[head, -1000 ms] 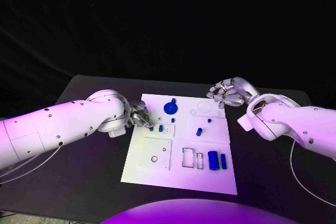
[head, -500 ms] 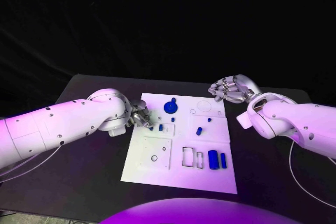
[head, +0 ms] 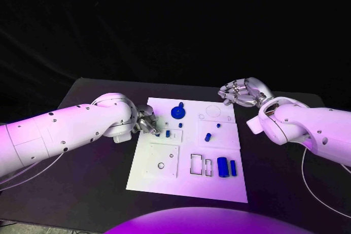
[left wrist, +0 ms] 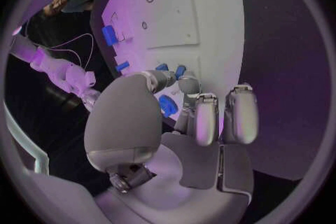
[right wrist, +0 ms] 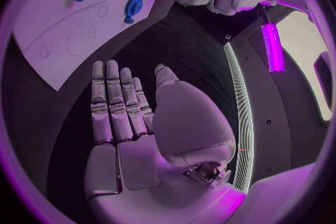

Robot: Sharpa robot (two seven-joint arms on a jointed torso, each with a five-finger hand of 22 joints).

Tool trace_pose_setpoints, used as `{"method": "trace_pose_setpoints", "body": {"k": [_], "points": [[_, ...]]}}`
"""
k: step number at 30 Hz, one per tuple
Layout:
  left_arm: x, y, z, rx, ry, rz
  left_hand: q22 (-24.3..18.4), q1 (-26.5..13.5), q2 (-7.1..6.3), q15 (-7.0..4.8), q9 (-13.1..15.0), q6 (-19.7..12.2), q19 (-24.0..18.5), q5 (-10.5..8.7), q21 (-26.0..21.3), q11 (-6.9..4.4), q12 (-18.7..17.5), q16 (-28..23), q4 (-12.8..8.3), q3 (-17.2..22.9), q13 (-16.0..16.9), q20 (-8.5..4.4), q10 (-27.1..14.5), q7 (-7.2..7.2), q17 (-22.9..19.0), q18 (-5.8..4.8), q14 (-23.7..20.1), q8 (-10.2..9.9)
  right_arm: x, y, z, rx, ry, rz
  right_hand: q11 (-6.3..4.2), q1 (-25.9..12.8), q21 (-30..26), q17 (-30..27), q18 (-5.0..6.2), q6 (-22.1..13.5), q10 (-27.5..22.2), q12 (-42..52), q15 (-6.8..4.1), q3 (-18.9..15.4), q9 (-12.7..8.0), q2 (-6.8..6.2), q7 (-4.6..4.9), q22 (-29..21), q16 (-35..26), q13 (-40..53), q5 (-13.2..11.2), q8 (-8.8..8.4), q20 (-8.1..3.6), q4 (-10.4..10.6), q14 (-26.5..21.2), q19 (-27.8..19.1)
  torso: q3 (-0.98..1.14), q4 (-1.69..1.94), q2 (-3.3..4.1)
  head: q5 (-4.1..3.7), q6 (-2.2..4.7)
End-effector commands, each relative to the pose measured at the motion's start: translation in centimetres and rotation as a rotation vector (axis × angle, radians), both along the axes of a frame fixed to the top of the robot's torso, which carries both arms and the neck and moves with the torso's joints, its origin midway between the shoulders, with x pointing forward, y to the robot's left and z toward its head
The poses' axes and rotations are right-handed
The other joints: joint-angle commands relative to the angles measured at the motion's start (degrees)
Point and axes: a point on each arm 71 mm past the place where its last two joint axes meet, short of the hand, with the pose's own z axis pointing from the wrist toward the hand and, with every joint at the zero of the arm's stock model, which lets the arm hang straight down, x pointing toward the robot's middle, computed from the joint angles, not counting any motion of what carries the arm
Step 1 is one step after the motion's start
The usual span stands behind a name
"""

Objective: Assemble the parts on the task board

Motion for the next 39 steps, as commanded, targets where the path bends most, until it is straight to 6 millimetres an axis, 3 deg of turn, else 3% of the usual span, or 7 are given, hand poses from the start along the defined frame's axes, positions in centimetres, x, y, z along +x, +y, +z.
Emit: {"method": "trace_pose_setpoints", "body": {"k": [1,34,39], "points": [[-0.1,-0.1,-0.2,0.008,0.01,-0.015,0.0,0.5,-0.07,-0.25,0.4,0.9,0.5,0.3,0.2,0.05,0.3,0.3,-10.2,10.4,0.0,-0.12,0.3,-0.52,7.4,-0.48,3.9,0.2,0.0,0.1,0.0,0.013,-0.004,0.014,0.35,0.6,-0.3,-0.1,0.22,-0.4,-0.1,-0.4,0.3,-0.4,-0.1,0.0,2.92,-0.1,-0.4,-0.1,0.4,-0.24,0.39,-0.1,-0.2,0.0,-0.01,0.02,0.03,-0.02,0.04],[0.1,-0.9,-1.1,0.028,0.049,-0.016,0.1,-0.7,0.08,-0.28,0.4,1.2,0.4,0.1,0.2,0.01,0.1,0.3,-9.9,10.9,-0.1,-0.18,0.6,-0.63,7.4,-0.48,3.9,0.3,0.0,0.2,0.0,0.014,0.0,0.012,0.66,0.4,-0.4,-0.7,0.2,-0.7,-0.5,-0.8,0.61,-0.7,-0.4,-0.01,3.24,-1.5,-1.3,-1.2,0.3,-0.41,0.65,-0.1,-0.6,-0.4,0.01,0.03,0.03,-0.21,-0.33],[0.1,-0.8,-1.3,0.031,0.056,-0.005,0.0,-2.9,-0.17,-0.4,0.5,0.9,0.3,-0.37,0.1,-0.17,-0.3,0.3,-9.0,9.7,-0.6,-0.25,0.7,-0.97,7.4,-0.47,3.9,0.4,0.0,0.2,-0.1,0.014,0.001,0.012,0.74,0.4,-0.4,-0.9,0.19,-0.8,-0.7,-0.8,0.68,-0.7,-0.5,-0.01,3.32,-1.8,-1.5,-1.4,0.3,-0.43,0.72,-0.1,-0.7,-0.5,0.03,0.03,0.0,-0.22,-0.38]]}}
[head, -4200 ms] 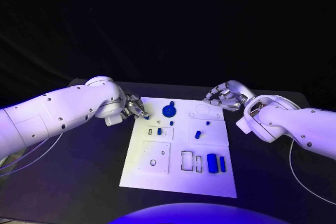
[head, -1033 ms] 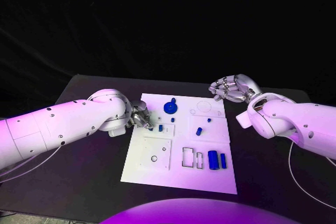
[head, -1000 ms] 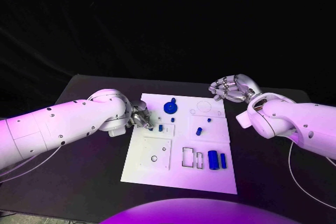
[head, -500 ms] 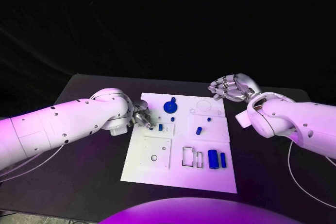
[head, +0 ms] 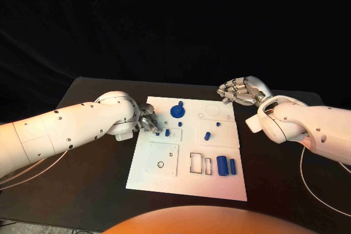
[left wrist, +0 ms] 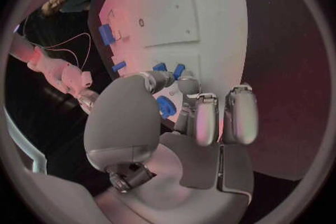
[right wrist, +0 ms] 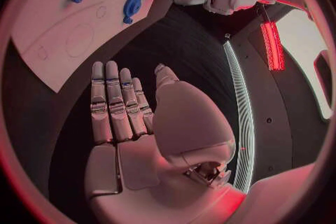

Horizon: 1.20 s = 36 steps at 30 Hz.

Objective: Assemble the parts on the task board

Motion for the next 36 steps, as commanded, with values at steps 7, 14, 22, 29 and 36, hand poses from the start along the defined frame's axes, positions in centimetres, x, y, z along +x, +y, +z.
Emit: {"method": "trace_pose_setpoints", "body": {"k": [7,14,22,29,36], "points": [[-0.51,0.06,-0.94,0.016,0.059,-0.004,0.0,-6.6,-0.86,-0.75,-0.9,0.5,0.0,-0.91,0.0,-0.68,-0.3,0.2,-4.9,3.3,-0.3,-0.36,0.0,-1.1,7.4,-0.46,4.0,-0.9,-0.06,0.12,-0.05,0.0,-0.001,0.013,0.25,0.2,-0.2,-0.3,0.18,-0.5,-0.2,-0.4,0.38,-0.4,-0.1,-0.02,3.47,-0.4,-0.6,-0.3,0.3,-0.25,0.39,0.1,-0.5,-0.2,-0.04,0.02,-0.02,-0.06,-0.06],[-0.5,0.17,-0.97,0.015,0.06,0.002,0.1,-8.2,-0.43,-0.75,-1.8,1.4,0.1,-0.89,-0.1,-0.64,0.0,0.2,-1.4,-3.7,0.2,-0.4,0.0,-1.06,7.4,-0.48,4.0,-1.6,-0.09,0.13,-0.08,0.001,-0.001,0.012,0.38,0.0,-0.3,-0.5,0.15,-0.7,-0.5,-0.5,0.54,-0.7,-0.3,-0.04,3.59,-1.1,-1.0,-0.7,0.4,-0.29,0.55,0.1,-0.7,-0.7,-0.03,0.06,-0.03,-0.14,0.02],[-0.39,0.37,-0.95,0.008,0.047,0.019,0.1,-9.1,0.49,-0.7,-2.1,1.7,0.2,-0.82,-0.2,-0.58,0.1,0.2,-0.8,-6.3,0.3,-0.37,0.0,-1.0,7.4,-0.48,4.0,-1.9,-0.07,0.12,-0.09,0.001,-0.004,0.01,0.47,-0.1,-0.3,-0.8,0.15,-0.8,-0.7,-0.5,0.66,-0.8,-0.4,-0.04,3.66,-1.7,-1.3,-1.0,0.4,-0.27,0.68,0.1,-0.9,-1.1,-0.04,0.07,-0.07,-0.12,0.1],[-0.3,0.57,-0.91,-0.001,0.04,0.034,0.1,-10.0,1.32,-0.68,-2.3,1.9,0.2,-0.72,-0.2,-0.56,0.0,0.2,-0.8,-8.4,0.4,-0.34,0.0,-1.0,7.4,-0.48,4.0,-2.1,-0.08,0.13,-0.13,0.001,-0.003,0.009,0.52,-0.1,-0.3,-0.9,0.16,-0.8,-0.9,-0.5,0.74,-0.9,-0.5,-0.02,3.7,-2.1,-1.5,-1.1,0.4,-0.26,0.76,0.1,-1.1,-1.3,-0.08,0.06,-0.02,-0.09,0.21],[-0.28,0.84,-0.64,-0.022,0.029,0.052,0.1,-10.7,1.83,-0.67,-2.5,2.1,0.2,-0.68,-0.2,-0.55,0.0,0.2,-0.7,-10.5,0.4,-0.33,0.1,-1.0,7.4,-0.47,4.0,-2.3,-0.08,0.09,-0.18,-0.001,-0.002,0.006,0.64,-0.2,-0.4,-1.5,0.14,-0.9,-1.0,-0.4,0.93,-1.2,-0.6,0.04,3.81,-3.4,-2.0,-1.4,0.5,-0.16,1.05,0.1,-1.3,-2.5,-0.05,0.02,0.02,-0.02,0.02]]}}
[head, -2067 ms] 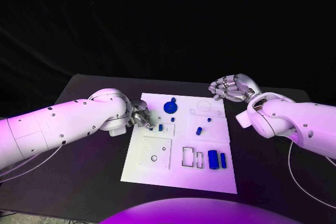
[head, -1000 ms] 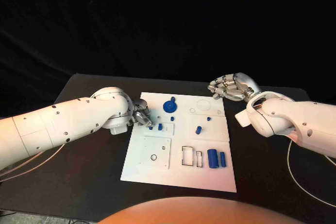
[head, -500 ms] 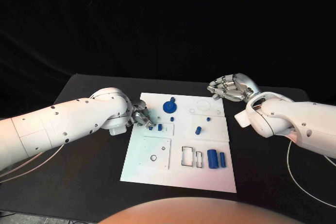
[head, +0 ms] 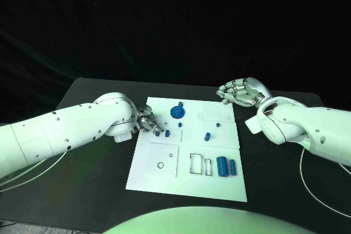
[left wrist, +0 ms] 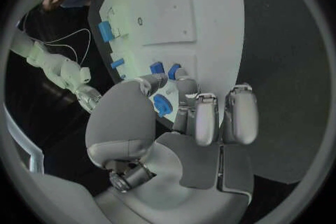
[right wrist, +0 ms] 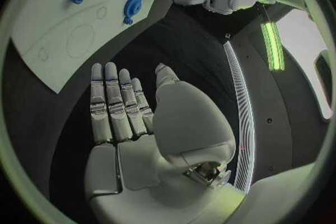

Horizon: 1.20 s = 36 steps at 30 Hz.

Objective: Assemble the parts on the task board

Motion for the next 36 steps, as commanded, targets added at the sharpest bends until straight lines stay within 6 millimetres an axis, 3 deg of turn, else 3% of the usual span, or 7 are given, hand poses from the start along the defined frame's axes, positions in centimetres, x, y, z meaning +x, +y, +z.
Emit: {"method": "trace_pose_setpoints", "body": {"k": [1,13,24,27,29,31,36], "points": [[-0.3,0.2,-0.3,-0.012,0.016,0.018,0.0,-0.7,0.21,-0.25,-0.1,0.5,0.2,-0.01,-0.2,0.28,0.0,0.2,0.0,-0.6,0.0,-0.33,0.1,0.02,7.4,-0.46,4.0,-0.2,0.0,0.1,0.0,-0.001,-0.005,0.006,0.05,-0.2,-0.4,-0.3,0.14,-0.4,-0.4,-0.1,0.17,-0.5,-0.1,0.04,4.09,-0.6,-0.4,-0.1,0.3,-0.13,0.11,-0.1,-0.5,-1.1,-0.02,-0.02,0.04,0.01,-0.2],[-0.2,0.4,1.4,-0.082,-0.025,0.039,-0.8,-2.1,1.34,-0.2,-0.3,0.5,-0.4,0.02,-0.7,0.35,-1.0,0.2,0.0,-5.8,-1.6,-0.31,-0.6,0.1,7.4,-0.28,4.0,-0.3,0.1,-0.3,-0.1,-0.016,-0.009,-0.034,0.28,-1.1,-0.3,-1.8,0.21,-0.4,-0.8,-0.1,0.53,-1.5,-0.5,-0.11,4.28,-3.1,-1.4,-0.2,1.1,0.03,0.64,0.0,-1.0,-2.8,0.04,-0.08,0.02,-0.06,-0.15],[0.4,0.1,3.9,-0.183,-0.151,0.044,-7.0,0.6,2.24,0.85,-0.6,-3.7,-4.7,0.32,-4.0,1.72,-6.7,-0.7,0.0,-9.1,-10.1,0.37,-6.7,1.62,5.8,1.04,3.4,-1.4,0.1,-0.4,-0.1,-0.015,-0.009,-0.038,0.29,-1.2,-0.3,-1.9,0.21,-0.4,-0.8,-0.1,0.55,-1.5,-0.5,-0.04,4.3,-3.3,-1.4,-0.2,1.2,0.06,0.68,0.0,-0.9,-2.9,0.13,-0.1,0.01,-0.21,0.18],[0.6,-0.7,4.6,-0.272,-0.213,0.018,-19.2,5.1,1.84,3.21,-1.7,-9.1,-13.8,0.34,-11.4,4.22,-9.3,-7.9,0.0,-7.7,-11.9,2.11,-13.2,4.53,-6.3,3.41,-2.2,-3.2,0.1,-0.3,-0.1,-0.014,-0.009,-0.037,0.29,-1.2,-0.3,-1.9,0.21,-0.4,-0.8,-0.1,0.55,-1.5,-0.5,-0.04,4.3,-3.3,-1.4,-0.2,1.2,0.06,0.68,0.0,-0.9,-2.9,0.1,-0.12,0.06,-0.47,0.31],[0.6,-1.4,4.9,-0.338,-0.266,-0.01,-34.2,8.8,1.24,4.83,-3.4,-11.9,-25.3,0.41,-22.0,6.09,-12.2,-17.4,-0.1,-5.6,-13.8,3.71,-19.0,6.15,-20.0,6.18,-10.6,-4.7,0.1,-0.3,-0.1,-0.014,-0.01,-0.035,0.3,-1.3,-0.3,-1.9,0.21,-0.4,-0.8,-0.1,0.56,-1.6,-0.5,0.0,4.31,-3.4,-1.4,-0.2,1.2,0.07,0.7,0.0,-0.9,-3.0,0.07,-0.08,0.09,-0.58,0.43],[0.6,-2.1,5.1,-0.396,-0.324,-0.047,-37.2,13.3,0.31,6.43,-5.5,-13.3,-27.4,0.13,-26.3,7.6,-14.5,-25.7,-0.3,-3.1,-15.9,5.1,-22.4,7.88,-30.6,6.33,-18.2,-6.2,0.0,-0.3,0.0,-0.013,-0.01,-0.032,0.3,-1.3,-0.3,-1.9,0.21,-0.4,-0.8,-0.1,0.56,-1.6,-0.5,0.0,4.31,-3.4,-1.4,-0.2,1.2,0.07,0.7,0.0,-0.9,-3.0,0.04,-0.04,0.07,-0.63,0.45],[0.5,-3.3,4.9,-0.476,-0.438,-0.129,-38.7,21.0,-1.56,6.86,-9.0,-13.6,-26.8,-0.37,-28.6,8.42,-17.5,-26.4,-2.9,0.0,-19.4,5.85,-25.2,8.22,-32.8,6.62,-19.2,-8.5,0.0,-0.1,0.0,-0.015,-0.015,-0.02,0.31,-1.2,-0.3,-2.0,0.22,-0.4,-0.9,-0.1,0.57,-1.5,-0.5,0.14,4.31,-3.5,-1.5,-0.2,1.3,0.1,0.72,-0.1,-0.9,-3.1,-0.03,-0.08,0.06,-0.76,0.66]]}}
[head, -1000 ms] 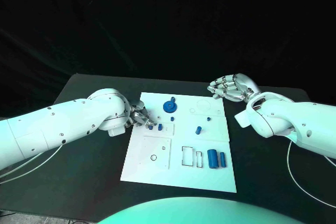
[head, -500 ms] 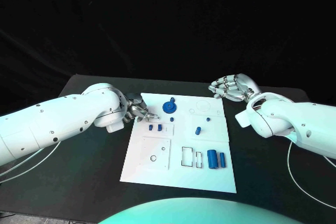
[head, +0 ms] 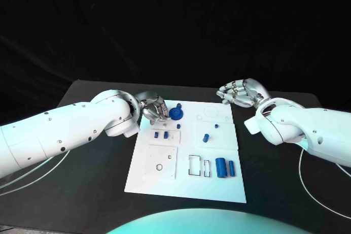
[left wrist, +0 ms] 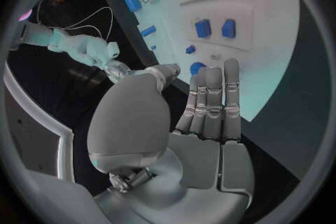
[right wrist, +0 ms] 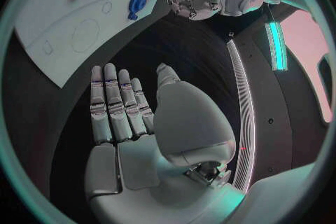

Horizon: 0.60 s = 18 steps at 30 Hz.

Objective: Assemble the parts on the task board

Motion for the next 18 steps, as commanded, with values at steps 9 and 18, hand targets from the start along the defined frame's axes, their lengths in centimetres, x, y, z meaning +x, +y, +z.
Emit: {"method": "trace_pose_setpoints", "body": {"k": [9,18], "points": [[0.3,-2.0,-0.3,-0.093,-0.324,-0.211,0.4,4.2,-1.47,0.53,-6.1,1.2,0.4,-1.0,0.3,0.64,-6.2,2.0,-2.2,-1.5,-6.8,0.65,-2.1,0.23,-2.1,0.75,-1.2,-4.1,-0.1,0.3,0.1,-0.02,-0.026,0.037,-0.1,-0.3,-0.3,-0.2,0.24,-0.4,-0.5,-0.1,-0.04,-0.2,-0.1,0.26,4.3,-0.2,-0.3,-0.1,0.4,0.13,-0.05,-0.1,-0.3,-0.5,-0.06,0.05,-0.03,-0.34,0.3],[0.5,-2.7,-1.7,0.038,-0.339,-0.303,1.8,5.5,-1.24,1.17,-9.8,1.3,-0.4,-0.92,1.8,1.31,-10.3,5.5,-2.9,-4.6,-11.1,1.23,-3.7,0.09,-3.8,0.68,-1.6,-7.0,-0.1,0.5,0.3,-0.046,-0.054,0.057,-0.1,-0.3,-0.3,-0.2,0.24,-0.4,-0.5,-0.1,-0.03,-0.2,-0.1,0.29,4.3,-0.3,-0.4,-0.1,0.4,0.14,-0.04,-0.1,-0.3,-0.6,-0.1,-0.03,0.07,-0.51,0.41]]}}
